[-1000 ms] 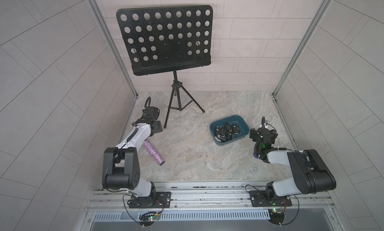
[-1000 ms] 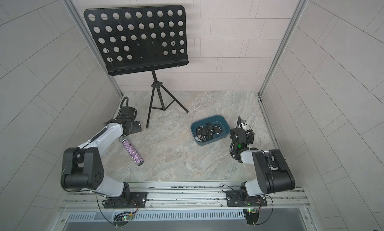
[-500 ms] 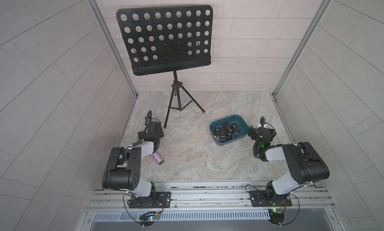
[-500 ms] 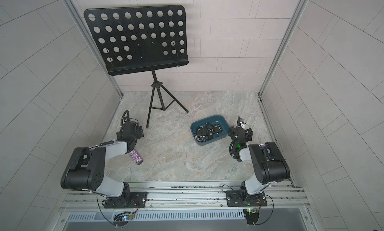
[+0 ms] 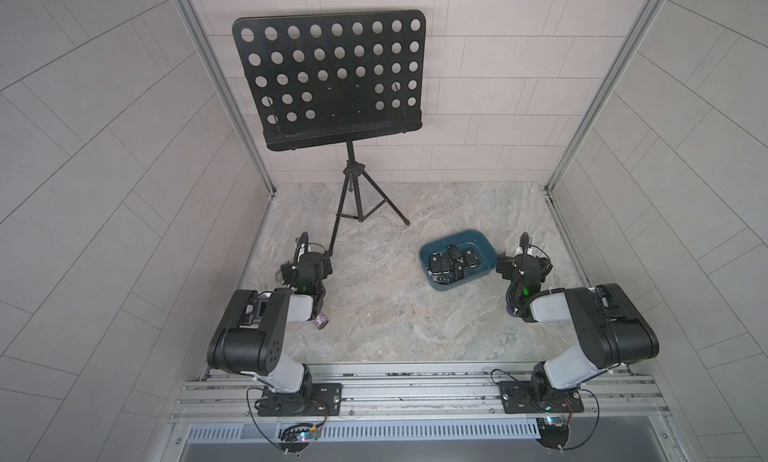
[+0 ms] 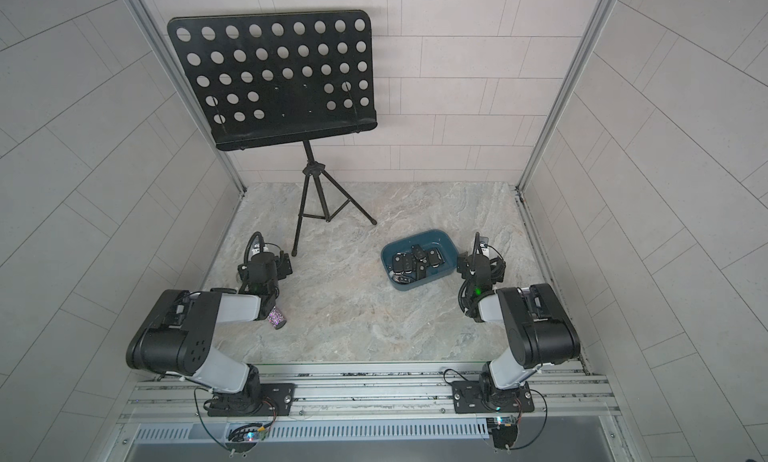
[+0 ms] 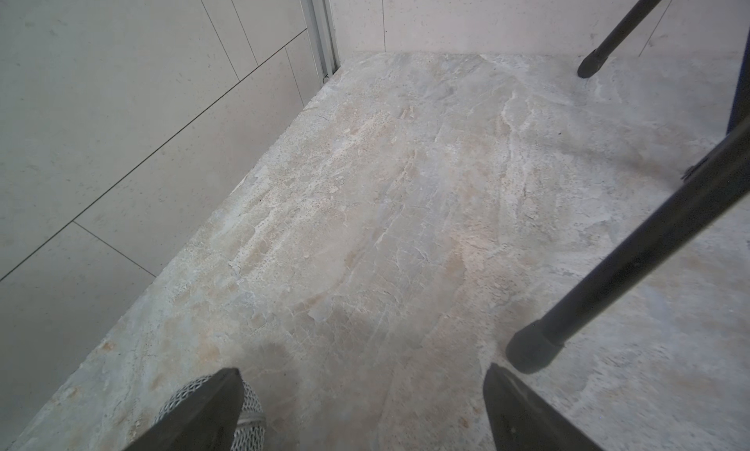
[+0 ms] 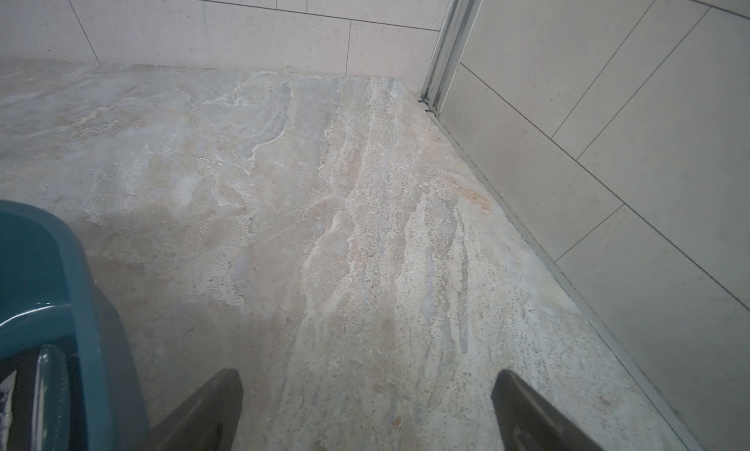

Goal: Place the car key into the storage box
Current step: Reset both arms

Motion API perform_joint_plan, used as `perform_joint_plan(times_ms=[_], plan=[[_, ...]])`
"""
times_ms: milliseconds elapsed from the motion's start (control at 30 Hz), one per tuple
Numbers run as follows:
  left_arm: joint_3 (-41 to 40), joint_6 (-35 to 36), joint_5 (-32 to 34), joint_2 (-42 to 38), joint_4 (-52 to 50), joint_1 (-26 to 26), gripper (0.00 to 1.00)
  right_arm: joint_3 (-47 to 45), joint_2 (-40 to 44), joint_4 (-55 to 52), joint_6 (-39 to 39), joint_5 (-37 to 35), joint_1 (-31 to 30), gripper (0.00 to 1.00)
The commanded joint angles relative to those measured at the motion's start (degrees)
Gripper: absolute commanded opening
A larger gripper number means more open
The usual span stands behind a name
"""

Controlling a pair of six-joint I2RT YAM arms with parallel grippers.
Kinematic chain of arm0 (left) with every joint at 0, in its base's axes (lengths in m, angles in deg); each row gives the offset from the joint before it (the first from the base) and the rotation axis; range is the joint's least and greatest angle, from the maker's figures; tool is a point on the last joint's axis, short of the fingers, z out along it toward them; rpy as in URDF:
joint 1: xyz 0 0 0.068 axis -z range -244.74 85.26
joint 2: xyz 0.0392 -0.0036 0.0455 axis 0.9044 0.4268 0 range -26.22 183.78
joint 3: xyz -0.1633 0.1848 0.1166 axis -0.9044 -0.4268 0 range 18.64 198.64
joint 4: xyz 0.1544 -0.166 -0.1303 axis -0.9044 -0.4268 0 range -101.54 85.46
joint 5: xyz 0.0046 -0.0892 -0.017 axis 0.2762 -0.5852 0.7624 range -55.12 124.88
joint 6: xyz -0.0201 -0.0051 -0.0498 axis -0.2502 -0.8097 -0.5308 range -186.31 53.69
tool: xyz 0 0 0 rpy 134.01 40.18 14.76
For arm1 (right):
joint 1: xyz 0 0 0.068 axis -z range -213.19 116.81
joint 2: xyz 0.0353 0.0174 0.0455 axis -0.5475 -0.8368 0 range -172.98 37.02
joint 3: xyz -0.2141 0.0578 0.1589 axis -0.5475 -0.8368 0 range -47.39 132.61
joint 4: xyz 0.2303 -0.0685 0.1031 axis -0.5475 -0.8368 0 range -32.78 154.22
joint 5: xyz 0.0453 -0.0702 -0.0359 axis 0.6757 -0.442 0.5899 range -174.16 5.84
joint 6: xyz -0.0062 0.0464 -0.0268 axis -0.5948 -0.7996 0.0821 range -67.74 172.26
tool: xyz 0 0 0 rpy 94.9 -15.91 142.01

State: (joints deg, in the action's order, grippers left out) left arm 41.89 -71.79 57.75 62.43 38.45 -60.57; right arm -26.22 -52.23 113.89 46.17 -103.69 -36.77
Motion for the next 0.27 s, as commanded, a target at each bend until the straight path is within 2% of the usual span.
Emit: perform_joint_plan(times_ms=[0,233], plan=[[1.01,0.46,1.44,-0.83,1.33,0.23,1.0,0.71,1.0,0.35,-0.05,0.02,0.21,0.99],[1.28,0.33,1.41,-0.87,0.62,0.32,1.0,0.8,1.01,0.07,-0.15,0.37,0.43,0.99]])
